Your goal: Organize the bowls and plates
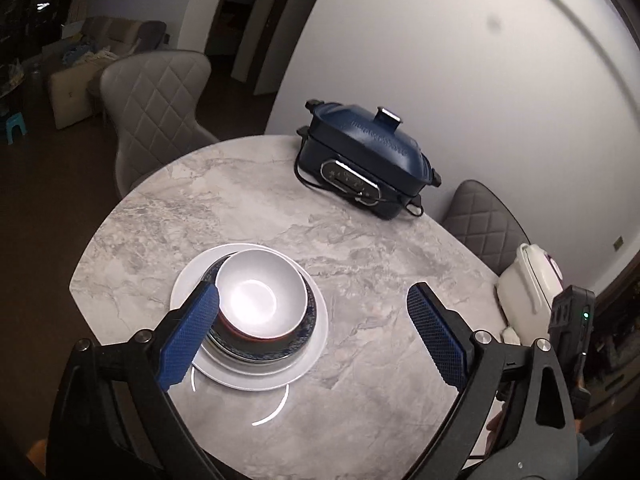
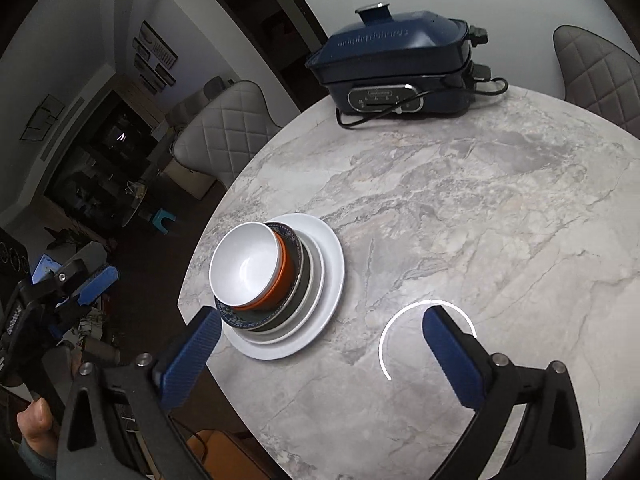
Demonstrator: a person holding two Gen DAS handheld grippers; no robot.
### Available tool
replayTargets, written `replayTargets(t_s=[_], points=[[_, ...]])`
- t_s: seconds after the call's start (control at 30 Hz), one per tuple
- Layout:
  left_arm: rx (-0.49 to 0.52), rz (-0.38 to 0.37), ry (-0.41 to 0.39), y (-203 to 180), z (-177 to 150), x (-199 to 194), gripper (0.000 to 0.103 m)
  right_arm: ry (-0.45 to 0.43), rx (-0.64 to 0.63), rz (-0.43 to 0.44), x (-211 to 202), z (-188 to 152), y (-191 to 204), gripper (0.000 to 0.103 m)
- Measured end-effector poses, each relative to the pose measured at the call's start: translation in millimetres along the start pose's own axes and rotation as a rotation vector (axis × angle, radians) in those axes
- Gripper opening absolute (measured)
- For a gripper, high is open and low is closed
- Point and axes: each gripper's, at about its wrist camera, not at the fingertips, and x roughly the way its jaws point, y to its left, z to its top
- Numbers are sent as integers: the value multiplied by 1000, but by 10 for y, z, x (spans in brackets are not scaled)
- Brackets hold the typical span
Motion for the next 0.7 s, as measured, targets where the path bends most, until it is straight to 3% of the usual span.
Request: replayTargets(t_s=[0.1, 0.23, 0.33, 0.4, 0.43, 0.57, 0.7], points=[[-47, 99, -26, -373, -268, -262, 96, -55, -39, -27, -404, -108, -42, 103], [-51, 39, 125, -788, -567, -278, 95, -161, -189, -147, -987, -296, 44, 103], [106, 136, 187, -1265, -765, -305, 94, -207, -180, -176, -1370, -386, 10, 103], [267, 239, 154, -1628, -899, -388, 94, -220, -162, -219, -1551, -443, -39, 103], [326, 255, 146, -1783, -966, -422, 94, -225, -151, -242, -1622, -468, -63, 103], [373, 198, 164, -2100, -1157, -547, 95, -245, -119, -312, -1843, -551, -106, 103], [371, 185, 197, -2139, -1172, -569, 95, -259, -121, -374, -2026, -598, -20, 103]])
